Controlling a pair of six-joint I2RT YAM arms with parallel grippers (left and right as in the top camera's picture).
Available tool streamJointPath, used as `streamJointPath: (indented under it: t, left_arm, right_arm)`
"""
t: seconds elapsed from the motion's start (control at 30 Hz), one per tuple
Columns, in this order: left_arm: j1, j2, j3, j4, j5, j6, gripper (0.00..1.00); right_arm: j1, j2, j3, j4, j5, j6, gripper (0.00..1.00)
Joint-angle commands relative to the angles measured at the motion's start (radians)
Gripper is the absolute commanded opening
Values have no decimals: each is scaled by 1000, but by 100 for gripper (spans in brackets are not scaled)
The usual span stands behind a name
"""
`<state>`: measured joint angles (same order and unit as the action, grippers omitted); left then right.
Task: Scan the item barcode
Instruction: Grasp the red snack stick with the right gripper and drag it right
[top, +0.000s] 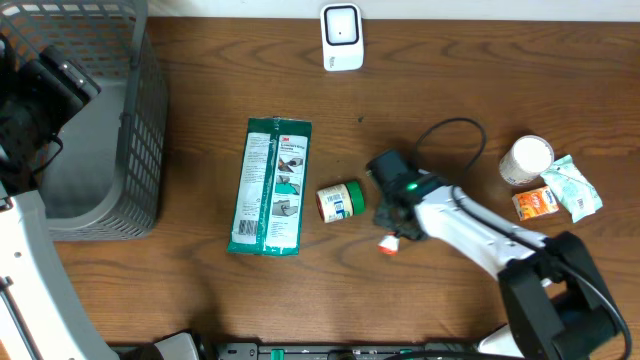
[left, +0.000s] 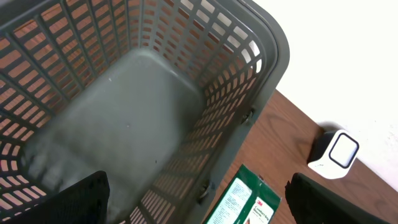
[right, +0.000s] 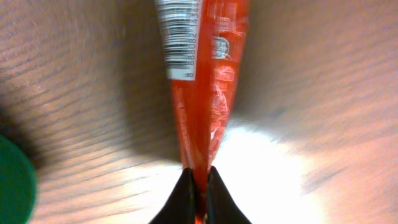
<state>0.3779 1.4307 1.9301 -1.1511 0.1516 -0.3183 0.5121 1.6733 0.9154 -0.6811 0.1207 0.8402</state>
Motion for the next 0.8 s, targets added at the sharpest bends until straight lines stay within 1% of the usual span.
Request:
streamJointPath:
  t: [0.0,0.07,0.1,0.13,0.2,0.27,0.37,0.47,0.57,0.67,0.77]
  left_arm:
    - [3,1,2,0,-2,-9,88]
    - [3,1,2,0,-2,-9,88]
    - [3,1,2,0,-2,-9,88]
    - [3,1,2,0,-2,-9,88]
    - [3,1,2,0,-2,-9,88]
    - [3,1,2,0,-2,-9,88]
    - [3,1,2,0,-2,-9,88]
    - [3,1,2,0,-2,-9,88]
    - [3,1,2,0,-2,-9,88]
    - [3,1,2,0,-2,-9,88]
    - [3,1,2,0,-2,-9,88]
  right_arm:
    - [-48,-58,22,-3,24,-396,24]
    - [-59,-60,22,-3,24,-423,55]
    - [-61,-60,22,-4,19,-423,66]
    - [-61,-59,22,-5,19,-423,72]
    - [-60,-60,22,-3,21,-431,77]
    - [-62,-60,22,-3,26,-430,78]
    - [-64,-60,22,-40,27,-422,76]
    - [-64,-60,19,-111,21,-343,75]
    - [-63,-58,3,-122,-44,-297,75]
    - [-57,-58,-43,-65,-110,-295,70]
    - [-53,-58,-100,5,-111,-294,61]
